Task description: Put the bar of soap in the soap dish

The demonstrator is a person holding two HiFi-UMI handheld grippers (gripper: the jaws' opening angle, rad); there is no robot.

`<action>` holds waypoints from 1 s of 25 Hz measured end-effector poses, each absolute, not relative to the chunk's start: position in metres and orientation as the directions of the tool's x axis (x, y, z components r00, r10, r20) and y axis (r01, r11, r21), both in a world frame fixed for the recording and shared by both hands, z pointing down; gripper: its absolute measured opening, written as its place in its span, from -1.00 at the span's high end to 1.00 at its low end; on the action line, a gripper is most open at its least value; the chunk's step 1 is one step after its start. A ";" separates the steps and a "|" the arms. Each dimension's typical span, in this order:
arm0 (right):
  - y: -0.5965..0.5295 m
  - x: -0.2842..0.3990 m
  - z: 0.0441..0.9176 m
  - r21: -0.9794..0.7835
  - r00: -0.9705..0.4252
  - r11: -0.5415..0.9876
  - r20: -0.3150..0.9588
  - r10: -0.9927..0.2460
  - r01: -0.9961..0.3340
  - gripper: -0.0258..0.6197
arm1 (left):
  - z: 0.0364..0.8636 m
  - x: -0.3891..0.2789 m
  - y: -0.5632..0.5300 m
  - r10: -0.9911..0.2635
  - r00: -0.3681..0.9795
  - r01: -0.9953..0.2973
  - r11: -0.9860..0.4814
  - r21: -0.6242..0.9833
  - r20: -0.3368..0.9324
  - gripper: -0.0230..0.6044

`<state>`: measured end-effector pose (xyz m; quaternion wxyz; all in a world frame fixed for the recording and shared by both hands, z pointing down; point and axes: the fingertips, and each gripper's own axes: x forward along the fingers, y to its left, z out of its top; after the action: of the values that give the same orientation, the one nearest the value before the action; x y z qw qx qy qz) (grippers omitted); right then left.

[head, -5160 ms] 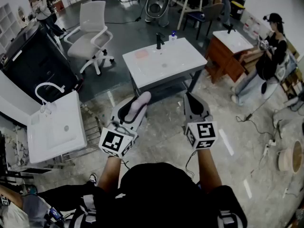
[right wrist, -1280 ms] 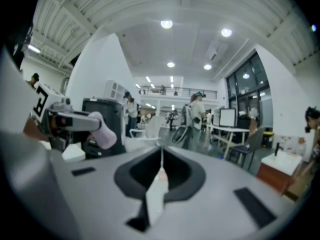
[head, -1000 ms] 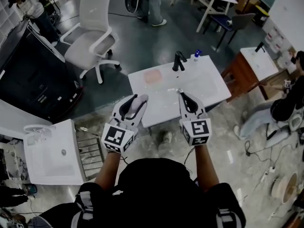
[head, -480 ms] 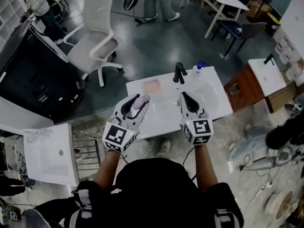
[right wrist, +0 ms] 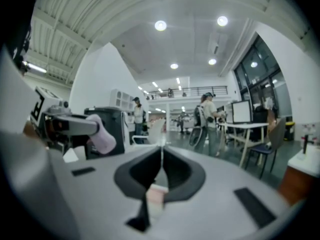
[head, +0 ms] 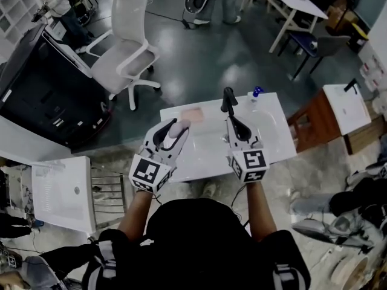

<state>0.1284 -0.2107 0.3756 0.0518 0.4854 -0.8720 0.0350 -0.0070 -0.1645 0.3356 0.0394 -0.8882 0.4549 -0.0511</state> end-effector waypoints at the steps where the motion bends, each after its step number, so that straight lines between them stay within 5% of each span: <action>1: -0.213 0.128 0.375 -0.011 -0.528 0.531 0.122 -0.840 -0.847 0.81 | 0.335 -0.007 -0.167 -0.815 0.576 -0.807 -0.578 -0.115 0.054 0.37; 25: -0.261 0.132 0.413 -0.056 -0.581 0.582 0.175 -0.794 -0.812 0.81 | 0.371 0.000 -0.209 -0.834 0.537 -0.834 -0.547 -0.075 0.124 0.37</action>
<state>0.1325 -0.2613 0.4134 0.0656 0.4527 -0.8868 0.0651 -0.0001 -0.2092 0.3708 0.0033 -0.8766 0.4757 -0.0725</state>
